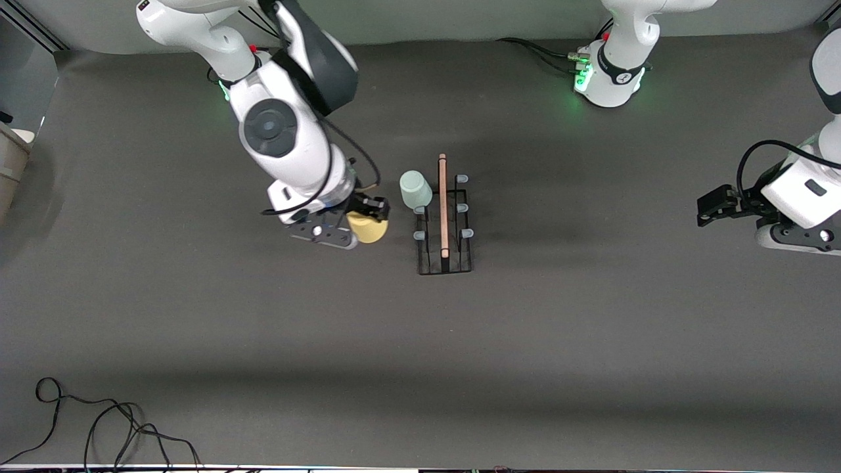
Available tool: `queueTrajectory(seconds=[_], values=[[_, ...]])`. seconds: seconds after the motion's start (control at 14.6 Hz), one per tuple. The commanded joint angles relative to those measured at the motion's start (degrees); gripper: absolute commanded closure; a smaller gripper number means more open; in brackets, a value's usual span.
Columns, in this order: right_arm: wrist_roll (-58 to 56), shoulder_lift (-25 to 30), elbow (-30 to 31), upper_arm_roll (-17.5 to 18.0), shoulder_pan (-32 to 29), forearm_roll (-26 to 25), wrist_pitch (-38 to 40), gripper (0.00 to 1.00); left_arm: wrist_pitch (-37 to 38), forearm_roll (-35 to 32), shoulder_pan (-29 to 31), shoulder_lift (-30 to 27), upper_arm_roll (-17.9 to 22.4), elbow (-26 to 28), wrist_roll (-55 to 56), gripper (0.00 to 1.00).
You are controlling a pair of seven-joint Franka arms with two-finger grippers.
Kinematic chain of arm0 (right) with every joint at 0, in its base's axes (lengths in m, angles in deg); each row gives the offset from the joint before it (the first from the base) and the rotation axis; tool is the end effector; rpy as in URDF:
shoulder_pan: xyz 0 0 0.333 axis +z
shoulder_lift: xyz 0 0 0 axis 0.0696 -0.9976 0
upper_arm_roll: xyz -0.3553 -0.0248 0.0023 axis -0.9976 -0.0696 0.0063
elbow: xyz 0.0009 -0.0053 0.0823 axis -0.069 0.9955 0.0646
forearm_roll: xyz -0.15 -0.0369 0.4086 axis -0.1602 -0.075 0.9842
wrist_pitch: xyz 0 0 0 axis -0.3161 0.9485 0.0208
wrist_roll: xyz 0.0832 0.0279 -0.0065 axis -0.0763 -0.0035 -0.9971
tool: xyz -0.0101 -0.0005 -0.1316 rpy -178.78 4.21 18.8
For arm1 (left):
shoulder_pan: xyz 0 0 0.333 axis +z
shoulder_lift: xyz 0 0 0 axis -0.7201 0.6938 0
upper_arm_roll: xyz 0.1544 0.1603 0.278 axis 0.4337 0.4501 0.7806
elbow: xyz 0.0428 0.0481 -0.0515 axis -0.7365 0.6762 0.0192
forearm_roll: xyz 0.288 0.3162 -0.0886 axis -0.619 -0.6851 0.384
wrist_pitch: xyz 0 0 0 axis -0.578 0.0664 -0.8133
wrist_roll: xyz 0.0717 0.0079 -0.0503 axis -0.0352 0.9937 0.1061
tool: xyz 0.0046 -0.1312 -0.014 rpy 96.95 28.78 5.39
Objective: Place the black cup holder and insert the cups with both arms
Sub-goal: 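Carry the yellow cup with the right gripper onto the holder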
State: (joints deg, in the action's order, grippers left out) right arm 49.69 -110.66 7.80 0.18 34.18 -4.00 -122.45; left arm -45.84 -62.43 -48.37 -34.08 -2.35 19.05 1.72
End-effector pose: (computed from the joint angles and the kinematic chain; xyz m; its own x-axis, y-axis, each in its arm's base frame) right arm 0.5819 0.4308 0.4429 0.9453 -0.3000 -0.1282 -0.3120 -0.9462 -0.0862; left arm 0.6340 -0.0328 0.5747 0.9920 -0.1264 0.0022 -0.1265 -0.9919 0.0096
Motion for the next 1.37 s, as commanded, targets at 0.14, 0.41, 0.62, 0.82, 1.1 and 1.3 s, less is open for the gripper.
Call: queueTrajectory(seconds=[0.14,0.41,0.62,0.82,1.1,1.3], values=[[9.55,-6.39,-4.0,-0.52,4.71,-0.12,-7.63,1.0,1.68,-1.04,-0.33,-0.39,0.32,-0.95,0.93,0.0],[11.84,-9.47,-4.09,-0.52,4.98,-0.21,-13.17,1.0,1.24,-1.48,0.19,-0.39,0.5,-1.03,0.49,0.0],[12.11,-11.05,-3.83,-0.52,6.55,-0.65,-14.76,1.0,1.59,-1.48,0.46,-0.56,0.85,-0.95,0.31,0.0],[12.11,-12.37,-3.74,-0.61,6.83,-0.74,-15.11,1.0,1.85,-1.48,0.37,-0.83,0.85,-0.95,0.49,0.0],[12.11,-13.17,-3.57,-0.52,6.92,-0.74,-15.29,1.0,1.85,-2.27,0.46,-1.88,0.85,-0.77,1.1,0.0],[12.11,-14.92,-3.65,-0.61,6.92,-0.74,-15.38,0.95,1.85,-2.62,0.72,-3.02,0.76,-0.95,1.28,0.0]])
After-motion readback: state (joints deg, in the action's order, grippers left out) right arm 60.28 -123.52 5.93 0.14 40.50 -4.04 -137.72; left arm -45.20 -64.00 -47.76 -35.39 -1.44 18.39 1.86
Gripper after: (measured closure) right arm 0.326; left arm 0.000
